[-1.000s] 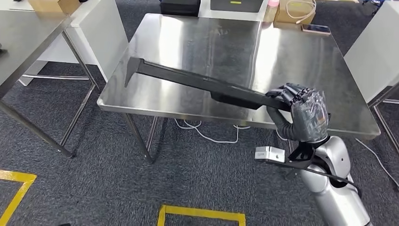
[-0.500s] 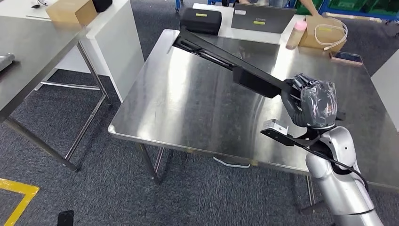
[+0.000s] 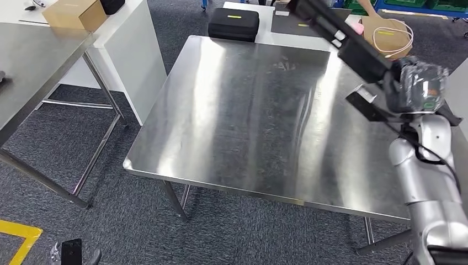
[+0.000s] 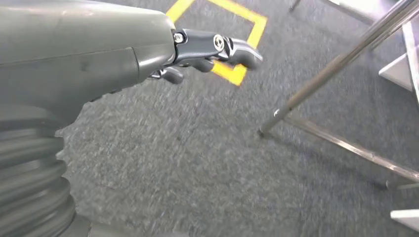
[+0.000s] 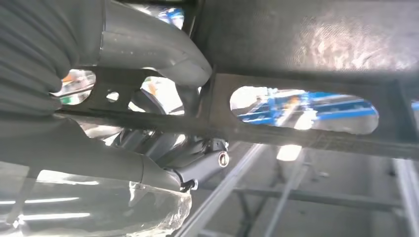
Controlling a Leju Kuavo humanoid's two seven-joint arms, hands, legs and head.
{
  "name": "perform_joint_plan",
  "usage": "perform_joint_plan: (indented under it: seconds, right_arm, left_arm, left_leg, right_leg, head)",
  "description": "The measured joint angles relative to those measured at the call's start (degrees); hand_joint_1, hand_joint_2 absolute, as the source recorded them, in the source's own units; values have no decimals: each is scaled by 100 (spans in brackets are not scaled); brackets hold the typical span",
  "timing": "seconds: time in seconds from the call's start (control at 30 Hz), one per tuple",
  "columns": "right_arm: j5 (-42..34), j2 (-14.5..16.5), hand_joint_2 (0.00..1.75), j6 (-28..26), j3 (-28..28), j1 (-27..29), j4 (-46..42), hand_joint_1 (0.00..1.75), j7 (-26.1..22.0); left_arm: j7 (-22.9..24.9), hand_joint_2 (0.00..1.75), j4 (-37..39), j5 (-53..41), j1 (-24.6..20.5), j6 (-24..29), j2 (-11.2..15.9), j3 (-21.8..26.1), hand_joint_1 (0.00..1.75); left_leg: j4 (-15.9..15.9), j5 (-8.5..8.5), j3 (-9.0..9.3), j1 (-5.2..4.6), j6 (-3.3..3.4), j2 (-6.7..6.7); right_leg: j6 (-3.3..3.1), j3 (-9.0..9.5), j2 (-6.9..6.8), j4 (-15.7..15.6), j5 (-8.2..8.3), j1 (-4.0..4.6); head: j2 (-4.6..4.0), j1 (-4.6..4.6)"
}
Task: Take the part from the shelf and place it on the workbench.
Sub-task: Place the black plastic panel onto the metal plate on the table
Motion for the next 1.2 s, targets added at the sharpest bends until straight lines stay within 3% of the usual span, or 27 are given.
perform_joint_plan:
  seconds: [0.1, 0.2, 0.23, 0.33, 0.5, 0.63, 0.8, 1.2]
  right_arm:
    - [70, -83, 175, 82, -63, -440, 641, 175, 14]
    - [121, -114, 44, 142, -82, -655, 1078, 44, 51]
    - [124, -120, 0, 164, -87, -699, 1196, 0, 56]
    - [84, -127, 0, 224, -115, -768, 1472, 0, -4]
    - [148, -79, 0, 304, -124, -794, 1746, 0, -89]
    - [45, -112, 0, 313, -141, -799, 1854, 0, -231]
    - [11, -179, 0, 342, -188, -799, 1955, 0, -352]
    - [41, -142, 0, 386, -187, -885, 2102, 0, -438]
  left_arm:
    - [50, 175, -8, 26, -39, -75, -16, 4, 0]
    - [107, 175, -10, 40, -78, -157, -35, 5, 0]
    - [132, 131, -10, 51, -85, -194, -41, 6, 0]
    - [205, 0, -11, 88, -91, -211, -57, 9, 0]
    - [548, 0, -10, 38, -79, 52, -67, 9, 0]
    - [520, 0, 7, 4, 154, 158, -65, 6, 0]
    - [385, 0, 60, 76, 476, 133, -66, 31, 0]
    - [612, 0, 122, 130, 525, 144, -65, 109, 0]
  left_leg:
    - [-13, 95, 27, -23, 75, -2]
    - [-11, 101, 26, -53, 83, -34]
    - [-11, 95, 25, -61, 92, -45]
    - [-11, 76, 22, -73, 126, -60]
    - [-10, 55, 18, -86, 159, -58]
    - [-9, 32, 25, -94, 191, -55]
    - [-11, 24, 23, -80, 185, -53]
    - [-13, 21, 29, -63, 180, -55]
  right_leg:
    - [-3, 2, -4, 11, -9, 50]
    - [-18, 27, -26, -37, -4, 56]
    - [-17, 34, -37, -51, -5, 56]
    - [-16, 49, -54, -72, -7, 55]
    - [3, 50, -57, -82, -14, 52]
    - [127, 51, -58, -88, -42, 50]
    - [139, 45, -59, -85, -51, 66]
    - [147, 37, -61, -56, -63, 81]
  head:
    - [0, 6]
    - [0, 10]
    - [0, 11]
    - [0, 11]
    - [0, 11]
    - [0, 10]
    - [0, 10]
    - [0, 11]
